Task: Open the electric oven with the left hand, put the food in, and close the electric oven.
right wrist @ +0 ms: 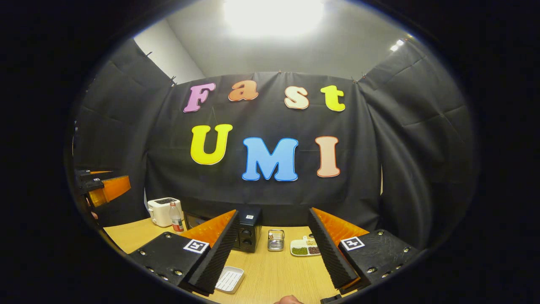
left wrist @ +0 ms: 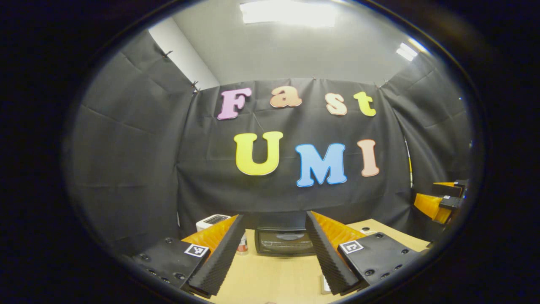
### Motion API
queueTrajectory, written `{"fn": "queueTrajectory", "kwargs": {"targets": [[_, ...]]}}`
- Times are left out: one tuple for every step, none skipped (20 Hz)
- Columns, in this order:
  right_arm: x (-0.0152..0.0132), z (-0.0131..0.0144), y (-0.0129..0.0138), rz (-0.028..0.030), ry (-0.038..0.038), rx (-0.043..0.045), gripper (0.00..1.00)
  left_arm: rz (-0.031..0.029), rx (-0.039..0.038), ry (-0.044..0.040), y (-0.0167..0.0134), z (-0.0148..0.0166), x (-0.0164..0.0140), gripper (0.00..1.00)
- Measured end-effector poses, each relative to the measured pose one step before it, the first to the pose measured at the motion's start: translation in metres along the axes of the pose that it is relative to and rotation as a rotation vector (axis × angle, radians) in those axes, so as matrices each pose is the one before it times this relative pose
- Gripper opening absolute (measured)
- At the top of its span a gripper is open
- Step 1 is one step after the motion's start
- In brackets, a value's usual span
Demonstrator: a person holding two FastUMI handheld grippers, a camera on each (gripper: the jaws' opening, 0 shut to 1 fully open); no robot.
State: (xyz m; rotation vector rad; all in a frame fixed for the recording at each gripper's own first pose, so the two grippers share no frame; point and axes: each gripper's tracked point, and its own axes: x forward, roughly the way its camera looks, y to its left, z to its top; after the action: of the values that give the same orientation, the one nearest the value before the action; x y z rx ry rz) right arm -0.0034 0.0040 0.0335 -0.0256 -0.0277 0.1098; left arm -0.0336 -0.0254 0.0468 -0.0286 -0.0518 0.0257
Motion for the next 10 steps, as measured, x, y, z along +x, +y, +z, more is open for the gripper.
{"fn": "queueTrajectory", "kwargs": {"targets": [[0.00009, 0.00112, 0.00141, -0.00056, -0.00286, 0.00243, 0.98, 0.00291, 0.00080, 0.00255, 0.00267, -0.00129, -0.00182, 1.00], [0.00133, 0.00243, 0.00162, -0.00087, -0.00476, 0.00440, 0.97, 0.00329, 0.00269, 0.00107, 0.00266, -0.00115, -0.00158, 1.00], [0.00081, 0.00100, 0.00098, -0.00116, -0.00165, 0.00288, 0.98, 0.00147, 0.00373, -0.00080, 0.00218, 0.00031, -0.00009, 0.95], [0.00102, 0.00155, 0.00067, -0.00040, -0.00317, 0.00035, 0.98, 0.00305, 0.00326, -0.00274, 0.00080, 0.00100, 0.00112, 0.90], [0.00061, 0.00209, 0.00047, -0.00229, -0.00415, -0.00202, 0.98, -0.00250, 0.00245, -0.00415, 0.00036, 0.00105, -0.00002, 0.97], [0.00182, 0.00111, -0.00052, -0.00393, -0.00378, -0.00180, 0.98, -0.00136, 0.00305, -0.00203, -0.00012, 0.00047, 0.00027, 1.00], [0.00110, 0.00171, 0.00021, -0.00246, -0.00378, -0.00086, 0.98, -0.00144, 0.00344, -0.00072, -0.00004, 0.00084, 0.00080, 1.00], [-0.00003, 0.00153, 0.00082, -0.00068, -0.00320, 0.00068, 0.98, -0.00452, -0.00182, -0.00363, -0.00031, 0.00097, 0.00019, 1.00], [-0.00033, 0.00156, 0.00056, -0.00156, -0.00340, 0.00066, 0.98, -0.00558, -0.00418, -0.00078, -0.00127, 0.00138, 0.00089, 1.00], [-0.00094, 0.00147, -0.00032, -0.00271, -0.00341, -0.00041, 0.98, -0.00413, -0.00130, 0.00161, -0.00133, -0.00132, 0.00086, 0.95]]}}
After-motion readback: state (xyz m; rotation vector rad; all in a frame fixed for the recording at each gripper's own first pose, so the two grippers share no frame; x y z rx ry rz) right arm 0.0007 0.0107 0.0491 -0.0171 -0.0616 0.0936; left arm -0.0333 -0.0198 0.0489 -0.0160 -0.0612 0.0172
